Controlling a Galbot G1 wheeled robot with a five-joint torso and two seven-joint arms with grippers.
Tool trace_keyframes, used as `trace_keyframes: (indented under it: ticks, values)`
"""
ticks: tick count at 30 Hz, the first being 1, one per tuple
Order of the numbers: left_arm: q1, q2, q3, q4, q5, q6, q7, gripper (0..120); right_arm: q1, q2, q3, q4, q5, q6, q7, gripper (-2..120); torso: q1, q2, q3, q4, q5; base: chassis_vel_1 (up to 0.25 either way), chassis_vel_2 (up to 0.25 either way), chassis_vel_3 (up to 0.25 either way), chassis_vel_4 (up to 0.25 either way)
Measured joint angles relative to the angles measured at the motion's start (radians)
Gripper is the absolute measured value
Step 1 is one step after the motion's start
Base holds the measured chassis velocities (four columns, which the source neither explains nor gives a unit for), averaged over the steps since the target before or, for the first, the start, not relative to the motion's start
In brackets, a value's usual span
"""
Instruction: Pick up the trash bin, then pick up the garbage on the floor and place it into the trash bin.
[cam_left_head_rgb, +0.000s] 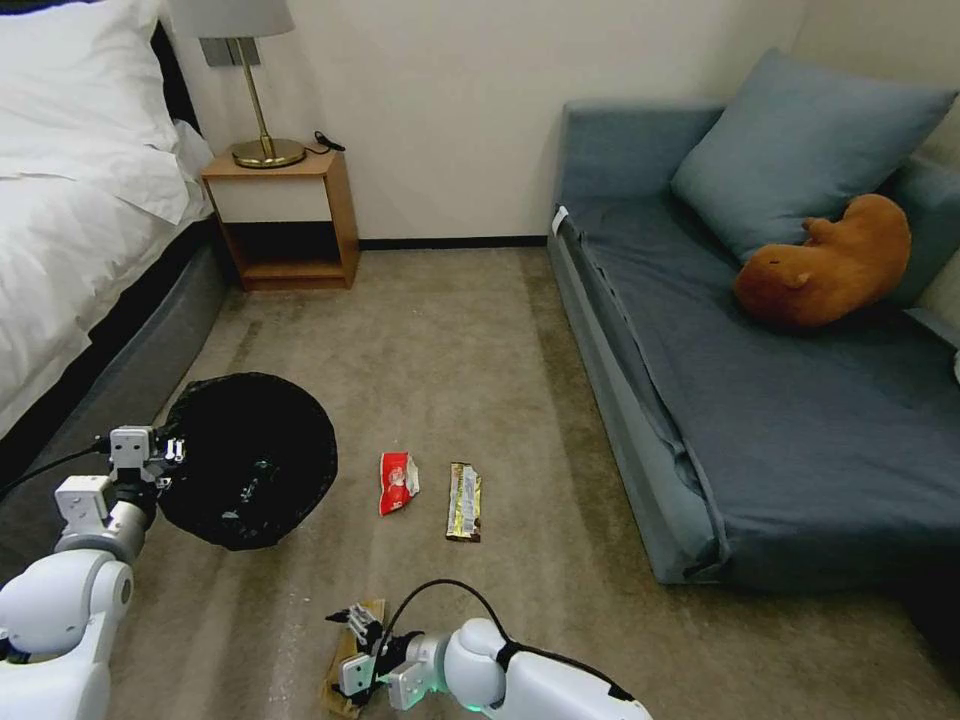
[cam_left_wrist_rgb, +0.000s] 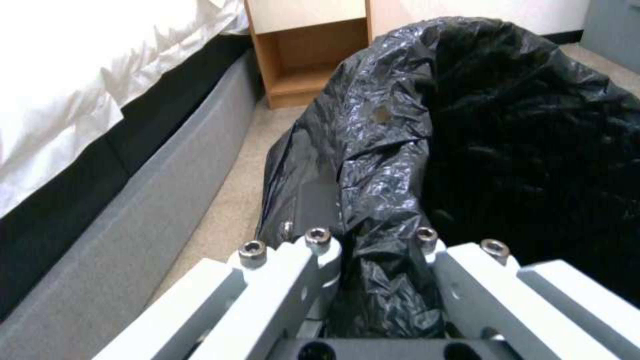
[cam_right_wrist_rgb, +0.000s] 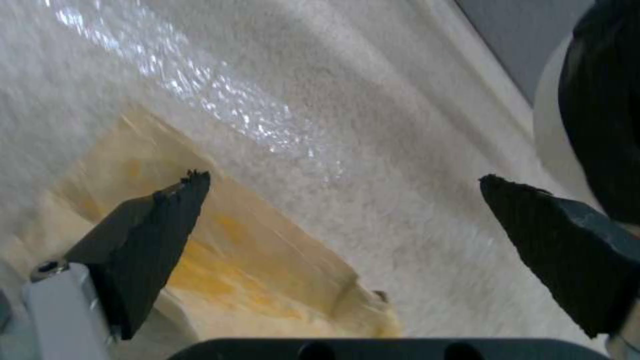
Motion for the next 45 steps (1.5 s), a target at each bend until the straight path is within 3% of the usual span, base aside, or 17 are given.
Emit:
trace_keyframes:
  ticks: [3, 7, 9, 10, 12, 13, 15, 16, 17, 18, 20, 21, 22, 23, 25, 40, 45]
  values:
    - [0.0, 0.0, -0.002, 0.0, -0.006, -0.001, 0.0, 5, 0.007, 0.015, 0.015, -0.026, -0.032, 0.026, 0.005, 100, 0.0, 0.0, 0.0, 0.0, -0.0001, 0.0, 0.0, 0.0, 0.0]
    - [-0.002, 0.005, -0.003, 0.003, -0.011, -0.001, 0.001, 5, 0.026, 0.002, -0.003, -0.026, 0.131, -0.029, 0.045, 100, 0.0, 0.0, 0.0, -0.0002, -0.0002, 0.0, 0.0, 0.0, 0.0]
    - [-0.007, 0.008, -0.001, 0.006, -0.011, -0.001, 0.001, 5, 0.045, -0.024, -0.06, 0.027, 0.388, -0.169, 0.092, 100, 0.0, 0.0, 0.0, -0.0002, -0.0003, 0.0, 0.0, 0.0, 0.0]
    - [-0.007, 0.008, -0.001, 0.006, -0.011, -0.001, 0.001, 5, 0.045, -0.024, -0.06, 0.027, 0.388, -0.169, 0.092, 100, 0.0, 0.0, 0.0, -0.0002, -0.0003, 0.0, 0.0, 0.0, 0.0]
    - [-0.017, 0.009, 0.005, 0.011, -0.009, -0.001, 0.001, 5, 0.063, -0.043, -0.107, 0.09, 0.645, -0.31, 0.141, 100, 0.0, 0.0, 0.0, -0.0002, -0.0003, 0.0, 0.0, 0.0, 0.0]
    - [-0.017, 0.009, 0.005, 0.011, -0.009, -0.001, 0.001, 5, 0.063, -0.043, -0.107, 0.09, 0.645, -0.31, 0.141, 100, 0.0, 0.0, 0.0, -0.0002, -0.0003, 0.0, 0.0, 0.0, 0.0]
    - [-0.023, 0.009, 0.01, 0.015, -0.007, 0.001, 0.001, 5, 0.077, -0.062, -0.151, 0.173, 0.91, -0.459, 0.204, 100, 0.0, 0.0, 0.0, -0.0003, -0.0002, 0.0, 0.0, 0.0, 0.0]
    - [-0.023, 0.009, 0.01, 0.015, -0.007, 0.001, 0.001, 5, 0.077, -0.062, -0.151, 0.173, 0.91, -0.459, 0.204, 100, 0.0, 0.0, 0.0, -0.0003, -0.0002, 0.0, 0.0, 0.0, 0.0]
    - [-0.023, 0.008, 0.011, 0.018, -0.007, 0.001, 0.001, 5, 0.084, -0.07, -0.169, 0.213, 1.06, -0.535, 0.26, 100, 0.0, 0.0, 0.0, -0.0003, -0.0003, 0.0, 0.0, 0.0, 0.0]
    - [-0.023, 0.008, 0.011, 0.018, -0.007, 0.001, 0.001, 5, 0.084, -0.07, -0.169, 0.213, 1.06, -0.535, 0.26, 100, 0.0, 0.0, 0.0, -0.0003, -0.0003, 0.0, 0.0, 0.0, 0.0]
    - [-0.02, 0.008, 0.01, 0.032, -0.004, -0.001, 0.003, 5, 0.108, -0.073, -0.198, 0.291, 1.365, -0.703, 0.438, 100, 0.0, 0.0, 0.0, -0.0003, -0.0003, 0.0, 0.0, 0.0, 0.0]
    - [-0.02, 0.008, 0.01, 0.032, -0.004, -0.001, 0.003, 5, 0.108, -0.073, -0.198, 0.291, 1.365, -0.703, 0.438, 100, 0.0, 0.0, 0.0, -0.0003, -0.0003, 0.0, 0.0, 0.0, 0.0]
    - [-0.017, 0.008, 0.007, 0.037, -0.004, -0.003, 0.004, 5, 0.122, -0.07, -0.207, 0.318, 1.494, -0.769, 0.518, 100, 0.0, 0.0, 0.0, -0.0001, -0.0004, 0.0, 0.0, 0.0, 0.0]
    - [-0.017, 0.008, 0.007, 0.037, -0.004, -0.003, 0.004, 5, 0.122, -0.07, -0.207, 0.318, 1.494, -0.769, 0.518, 100, 0.0, 0.0, 0.0, -0.0001, -0.0004, 0.0, 0.0, 0.0, 0.0]
    - [-0.017, 0.009, 0.005, 0.04, -0.004, -0.005, 0.007, 5, 0.137, -0.053, -0.219, 0.34, 1.622, -0.842, 0.632, 100, 0.0, 0.0, 0.0, -0.0001, -0.0003, 0.0, 0.0, 0.0, 0.0]
    - [-0.019, -0.003, 0.015, 0.014, -0.007, -0.004, 0.006, 5, 0.071, 0.011, -0.201, 0.176, 1.563, -0.781, 0.809, 100, 0.0, 0.0, 0.0, -0.0003, -0.0003, 0.0, 0.0, 0.0, 0.0]
    - [-0.017, -0.007, 0.017, -0.002, -0.01, -0.002, 0.005, 5, 0.059, 0.024, -0.188, 0.14, 1.551, -0.764, 0.817, 100, 0.0, 0.0, 0.0, -0.0004, -0.0003, 0.0, 0.0, 0.0, 0.0]
